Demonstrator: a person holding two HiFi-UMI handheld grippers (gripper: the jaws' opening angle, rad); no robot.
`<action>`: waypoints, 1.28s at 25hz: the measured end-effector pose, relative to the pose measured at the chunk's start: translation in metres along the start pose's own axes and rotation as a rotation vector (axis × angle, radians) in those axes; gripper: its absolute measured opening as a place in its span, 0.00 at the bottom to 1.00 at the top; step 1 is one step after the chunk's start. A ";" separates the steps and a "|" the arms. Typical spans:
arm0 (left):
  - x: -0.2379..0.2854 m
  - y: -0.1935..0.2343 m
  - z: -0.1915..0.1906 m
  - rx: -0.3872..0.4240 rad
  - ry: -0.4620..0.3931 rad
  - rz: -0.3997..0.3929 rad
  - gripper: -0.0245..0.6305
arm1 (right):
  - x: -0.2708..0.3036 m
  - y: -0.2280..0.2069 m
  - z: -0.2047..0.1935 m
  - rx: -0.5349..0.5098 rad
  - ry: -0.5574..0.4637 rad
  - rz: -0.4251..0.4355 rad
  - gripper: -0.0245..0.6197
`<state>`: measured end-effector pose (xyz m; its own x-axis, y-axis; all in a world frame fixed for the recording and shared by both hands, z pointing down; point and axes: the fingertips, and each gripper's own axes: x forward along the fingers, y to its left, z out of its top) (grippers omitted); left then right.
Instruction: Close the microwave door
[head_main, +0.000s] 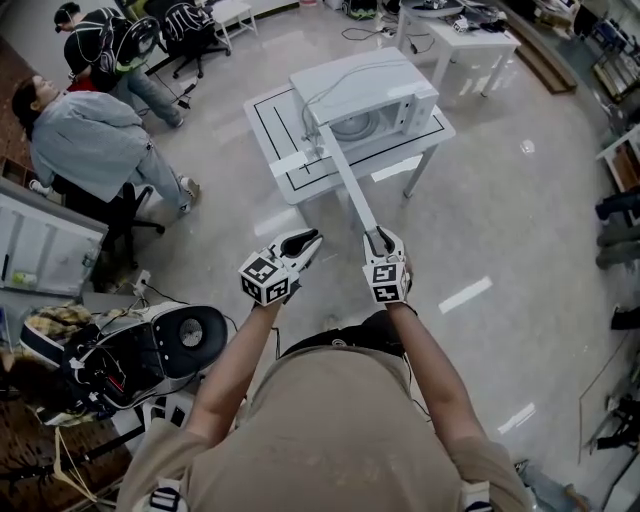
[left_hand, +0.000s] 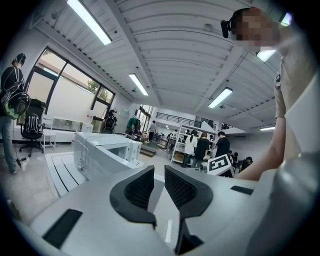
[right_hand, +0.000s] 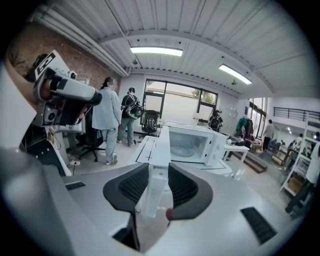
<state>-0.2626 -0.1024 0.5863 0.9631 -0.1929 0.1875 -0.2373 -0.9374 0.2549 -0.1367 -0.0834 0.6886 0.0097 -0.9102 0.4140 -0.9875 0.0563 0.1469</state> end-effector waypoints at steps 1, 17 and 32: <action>0.002 0.001 -0.003 -0.004 0.004 0.003 0.12 | -0.001 -0.004 -0.005 0.025 0.008 -0.001 0.23; 0.034 0.016 -0.004 -0.038 0.037 0.097 0.12 | 0.004 -0.021 -0.009 0.135 0.000 0.172 0.20; 0.052 0.016 0.004 -0.055 0.038 0.188 0.12 | 0.000 -0.046 -0.026 0.100 0.020 0.239 0.20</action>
<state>-0.2158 -0.1285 0.5967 0.8959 -0.3513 0.2721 -0.4203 -0.8685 0.2628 -0.0876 -0.0756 0.7056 -0.2234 -0.8675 0.4445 -0.9729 0.2267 -0.0466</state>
